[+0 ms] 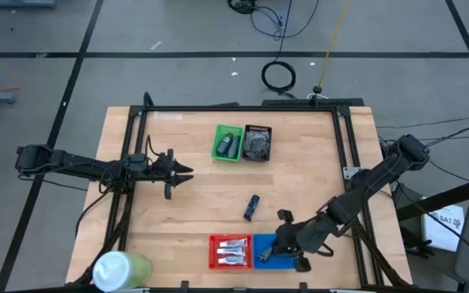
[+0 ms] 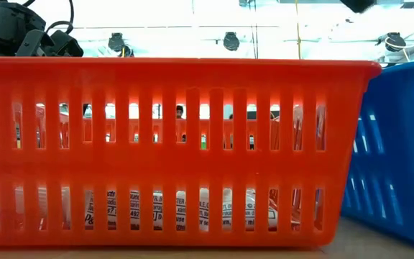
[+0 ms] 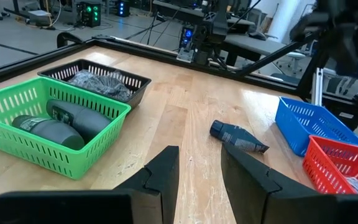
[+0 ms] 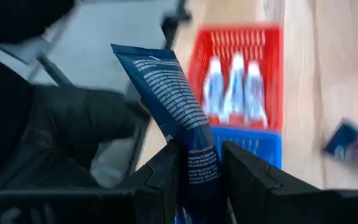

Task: Pick & Place Travel size toiletries
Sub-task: Put the right shave cream into the blue bin

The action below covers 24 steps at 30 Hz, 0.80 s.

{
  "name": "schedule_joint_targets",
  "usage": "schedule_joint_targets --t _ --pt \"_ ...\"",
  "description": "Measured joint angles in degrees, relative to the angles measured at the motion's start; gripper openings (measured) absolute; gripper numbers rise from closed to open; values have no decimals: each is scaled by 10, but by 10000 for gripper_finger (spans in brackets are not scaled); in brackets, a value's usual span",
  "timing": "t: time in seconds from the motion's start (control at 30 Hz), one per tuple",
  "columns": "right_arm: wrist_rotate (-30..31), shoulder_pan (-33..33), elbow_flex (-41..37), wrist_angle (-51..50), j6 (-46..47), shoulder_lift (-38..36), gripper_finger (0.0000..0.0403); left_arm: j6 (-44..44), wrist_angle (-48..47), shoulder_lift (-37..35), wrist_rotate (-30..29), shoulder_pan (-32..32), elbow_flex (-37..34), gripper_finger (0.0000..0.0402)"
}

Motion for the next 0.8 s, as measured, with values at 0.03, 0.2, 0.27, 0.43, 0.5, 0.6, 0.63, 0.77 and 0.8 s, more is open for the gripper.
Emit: schedule_joint_targets --t 0.03,0.2,0.27,0.43,0.5,0.6,0.63,0.77,0.8 --pt "0 2 4 -14 12 7 100 0 0 0 0 0 0 115" --pt "-3 8 7 -65 75 34 100 0 0 0 0 0 0 115" --pt "0 9 7 -72 93 42 100 0 0 0 0 0 0 115" --pt "0 15 7 -77 122 60 100 -1 0 0 0 0 0 115" --pt "-1 15 7 -76 124 75 100 -1 0 0 0 0 0 115" --pt "-2 15 7 -78 124 101 100 -1 0 0 0 0 0 115" --pt "-2 15 7 -77 124 109 100 -1 0 0 0 0 0 115" --pt "-16 14 7 -77 124 129 100 -2 0 0 0 0 0 115" --pt "-17 14 7 -77 124 132 100 -2 0 0 0 0 0 115"
